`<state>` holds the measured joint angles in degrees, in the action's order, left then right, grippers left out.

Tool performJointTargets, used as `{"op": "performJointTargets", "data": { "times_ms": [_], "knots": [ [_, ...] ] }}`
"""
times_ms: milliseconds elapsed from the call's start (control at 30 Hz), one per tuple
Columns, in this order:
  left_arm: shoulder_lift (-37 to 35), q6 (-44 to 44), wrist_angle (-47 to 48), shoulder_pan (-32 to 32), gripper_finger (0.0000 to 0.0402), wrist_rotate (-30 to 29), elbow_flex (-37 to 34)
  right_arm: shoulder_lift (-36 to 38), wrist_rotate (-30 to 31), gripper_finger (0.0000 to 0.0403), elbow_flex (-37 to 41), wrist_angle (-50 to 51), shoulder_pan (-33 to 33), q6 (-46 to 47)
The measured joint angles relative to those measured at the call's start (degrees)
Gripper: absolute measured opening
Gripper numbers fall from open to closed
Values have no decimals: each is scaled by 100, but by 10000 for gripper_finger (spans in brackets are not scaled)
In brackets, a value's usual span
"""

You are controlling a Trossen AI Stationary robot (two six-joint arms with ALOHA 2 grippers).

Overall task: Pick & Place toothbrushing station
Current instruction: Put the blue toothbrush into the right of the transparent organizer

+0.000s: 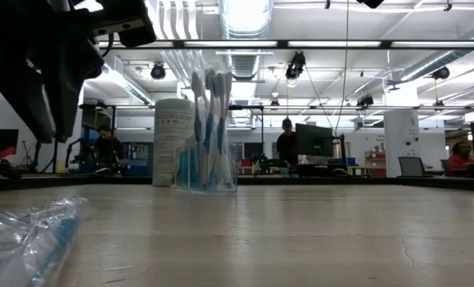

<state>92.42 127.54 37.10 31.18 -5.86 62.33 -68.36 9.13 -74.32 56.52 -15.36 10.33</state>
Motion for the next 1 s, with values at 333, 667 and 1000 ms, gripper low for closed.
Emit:
{"op": "performJointTargets", "data": {
  "times_ms": [333,667,1000],
  "knots": [
    [0,366,-6,-9,65,-406,0,0,0,54,0,1,-1,1],
    [0,704,57,-9,65,-277,-13,0,-2,54,0,1,-2,4],
    [0,935,-12,25,65,-224,-13,0,-2,54,0,0,-1,7]
  ]
}}
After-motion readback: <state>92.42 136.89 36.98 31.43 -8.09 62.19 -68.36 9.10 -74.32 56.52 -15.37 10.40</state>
